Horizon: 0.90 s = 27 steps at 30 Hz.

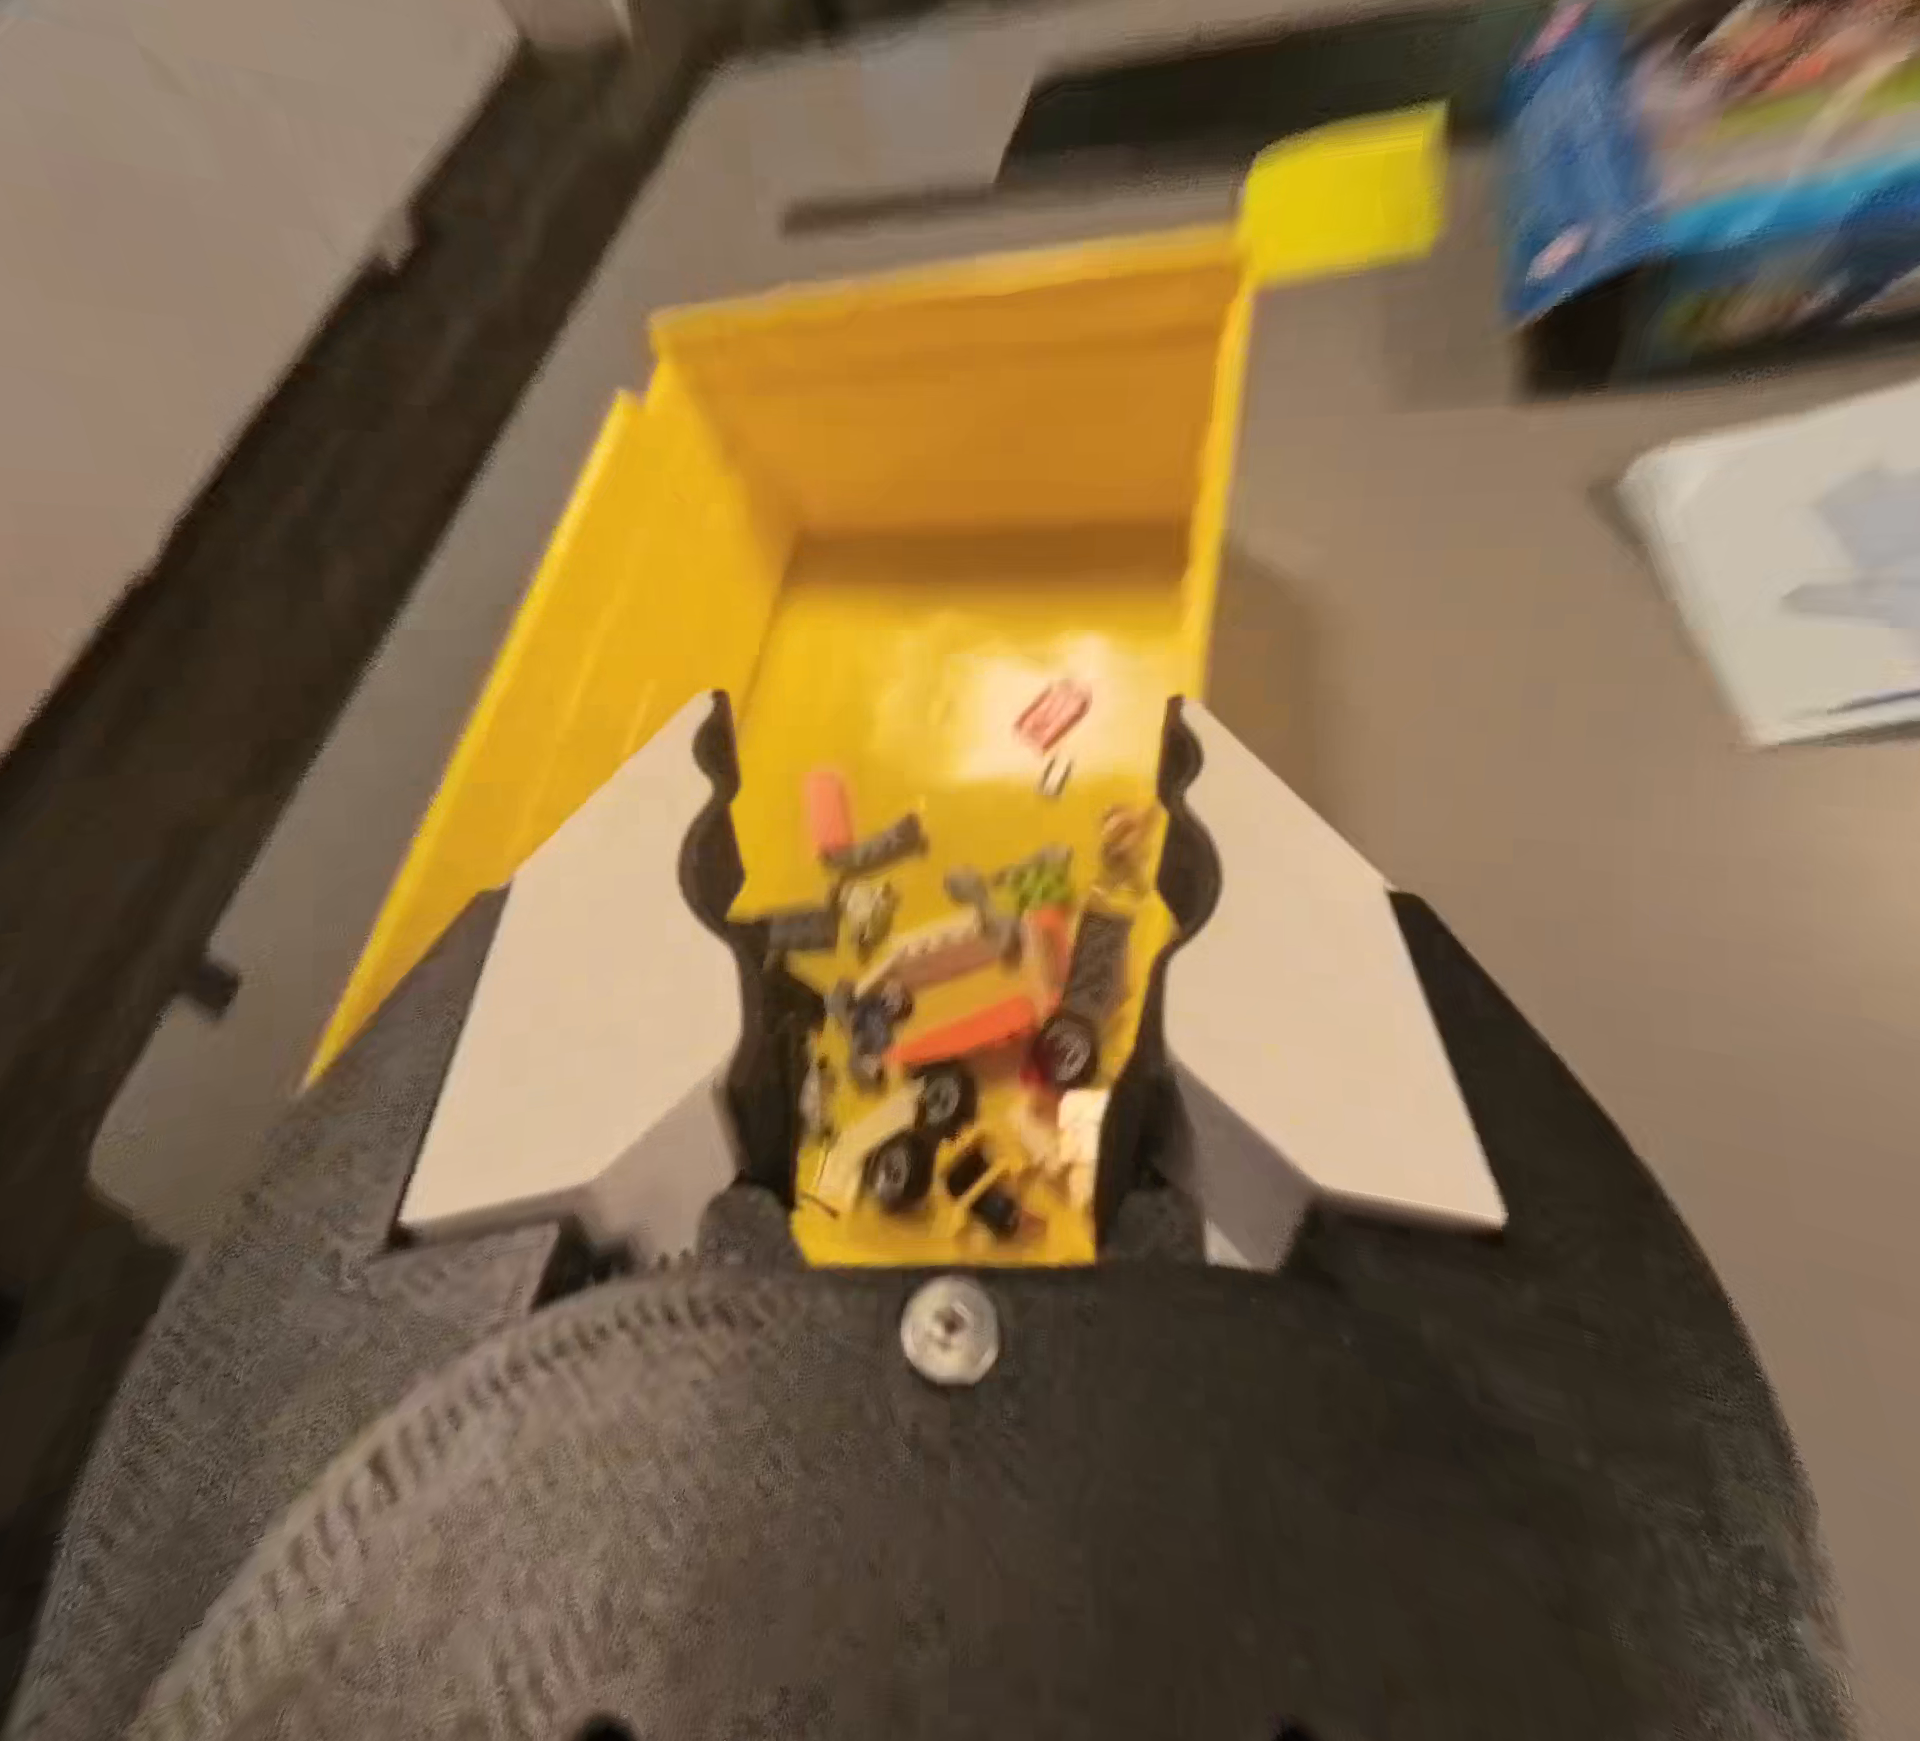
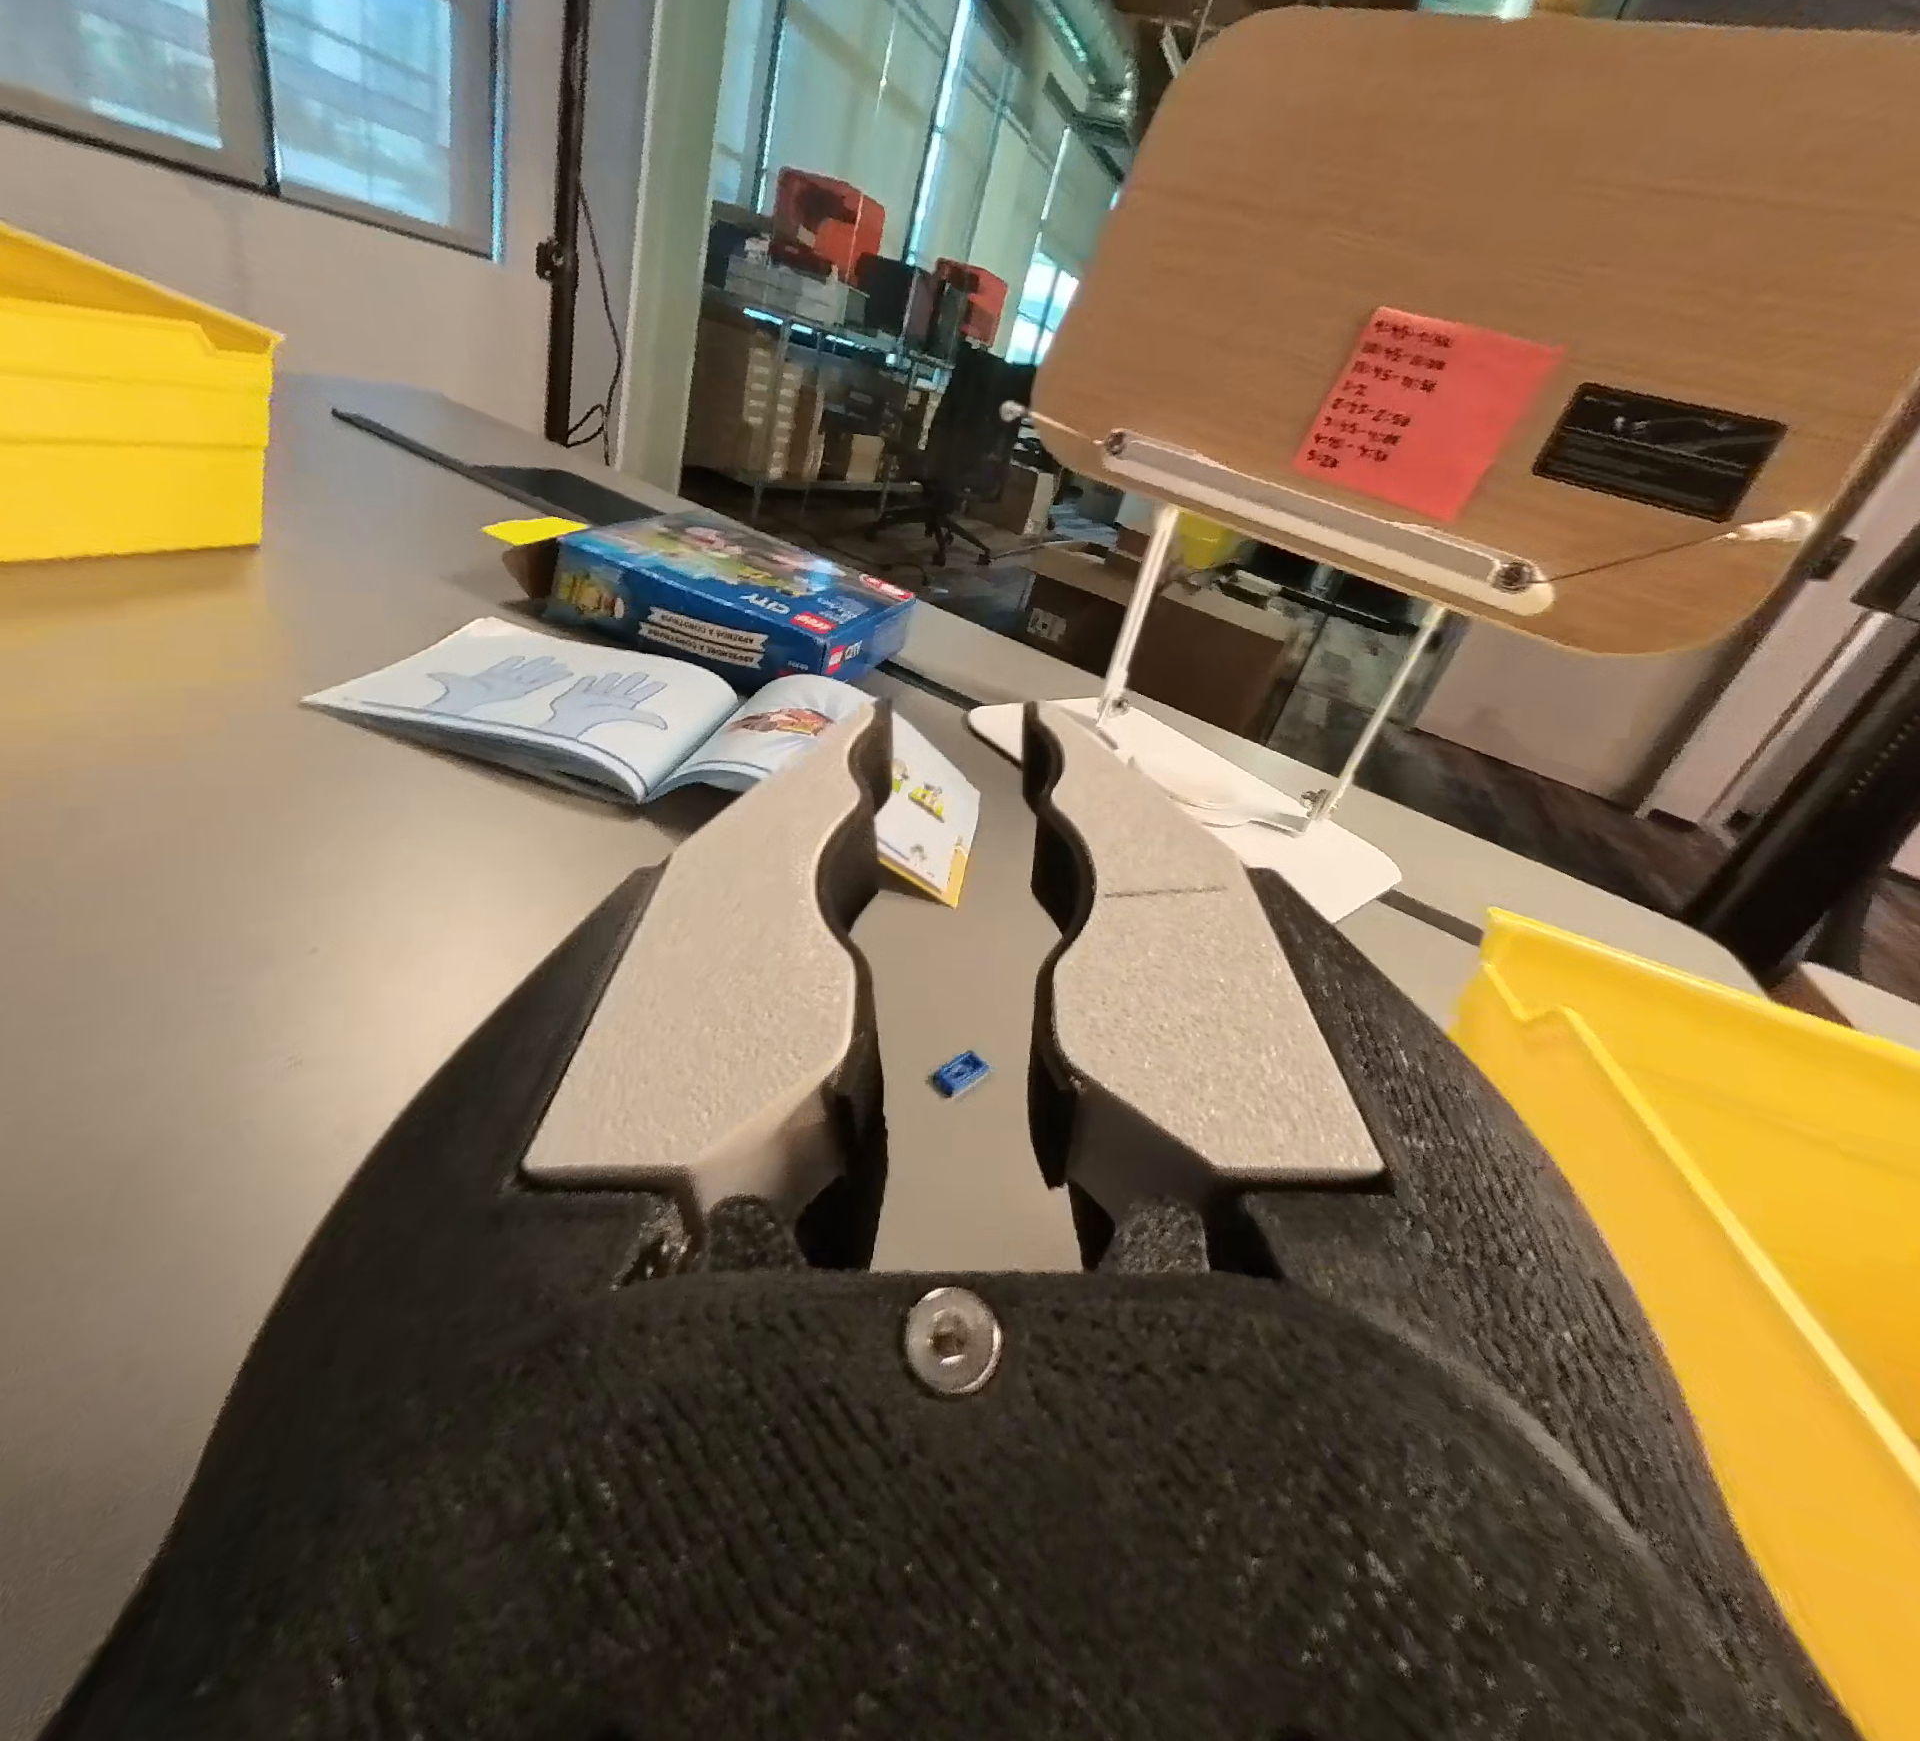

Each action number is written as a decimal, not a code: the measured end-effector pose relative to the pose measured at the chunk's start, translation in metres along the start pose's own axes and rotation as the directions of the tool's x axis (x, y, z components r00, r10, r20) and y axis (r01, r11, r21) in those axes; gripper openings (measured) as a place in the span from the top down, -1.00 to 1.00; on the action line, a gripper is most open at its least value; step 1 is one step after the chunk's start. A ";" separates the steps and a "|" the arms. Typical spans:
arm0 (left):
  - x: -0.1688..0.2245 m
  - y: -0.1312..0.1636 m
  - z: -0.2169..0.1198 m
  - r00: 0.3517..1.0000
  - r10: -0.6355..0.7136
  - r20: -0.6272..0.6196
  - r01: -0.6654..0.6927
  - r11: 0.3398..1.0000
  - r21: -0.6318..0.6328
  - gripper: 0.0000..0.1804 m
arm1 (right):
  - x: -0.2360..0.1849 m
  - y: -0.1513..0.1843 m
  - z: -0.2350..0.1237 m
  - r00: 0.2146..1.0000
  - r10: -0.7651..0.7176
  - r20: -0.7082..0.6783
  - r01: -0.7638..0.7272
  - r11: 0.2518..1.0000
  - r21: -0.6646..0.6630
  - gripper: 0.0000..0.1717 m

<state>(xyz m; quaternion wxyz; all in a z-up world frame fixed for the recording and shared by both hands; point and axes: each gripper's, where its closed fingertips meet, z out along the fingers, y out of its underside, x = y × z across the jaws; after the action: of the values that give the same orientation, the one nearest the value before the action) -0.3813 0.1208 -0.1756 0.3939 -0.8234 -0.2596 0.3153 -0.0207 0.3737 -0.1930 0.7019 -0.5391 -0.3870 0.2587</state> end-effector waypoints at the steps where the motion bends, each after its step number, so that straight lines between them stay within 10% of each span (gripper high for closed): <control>1: 0.014 -0.020 -0.010 0.999 0.014 -0.035 -0.011 0.995 0.103 0.14 | 0.003 -0.002 -0.001 1.000 0.007 -0.015 -0.007 1.000 0.010 0.73; 4: 0.122 -0.062 -0.044 0.892 0.108 -0.438 0.043 0.946 0.321 0.26 | 0.015 -0.006 -0.004 0.997 0.013 -0.073 -0.010 0.999 0.041 0.74; 8: 0.297 -0.066 -0.103 0.442 0.283 -0.852 0.213 0.889 0.406 0.63 | 0.030 -0.007 -0.010 0.989 0.018 -0.148 -0.007 0.997 0.074 0.75; 10: 0.376 -0.032 -0.104 0.282 0.387 -0.878 0.014 0.913 0.407 0.60 | 0.037 -0.007 -0.012 0.984 0.019 -0.178 -0.003 0.996 0.087 0.76; 14: 0.455 0.011 -0.075 0.239 0.427 -0.872 -0.292 0.888 0.355 0.61 | 0.047 -0.003 -0.014 0.978 0.014 -0.209 0.002 0.997 0.078 0.77; 27: 0.491 0.016 -0.050 0.310 0.402 -0.862 -0.357 0.889 0.287 0.71 | 0.050 0.005 -0.007 0.978 0.103 -0.184 -0.090 0.993 0.075 0.78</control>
<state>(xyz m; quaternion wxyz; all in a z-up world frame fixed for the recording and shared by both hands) -0.0151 0.4194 -0.3181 0.4019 -0.8885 0.2019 -0.0907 0.0136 0.4107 -0.1851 0.7392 -0.5557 -0.2839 0.2534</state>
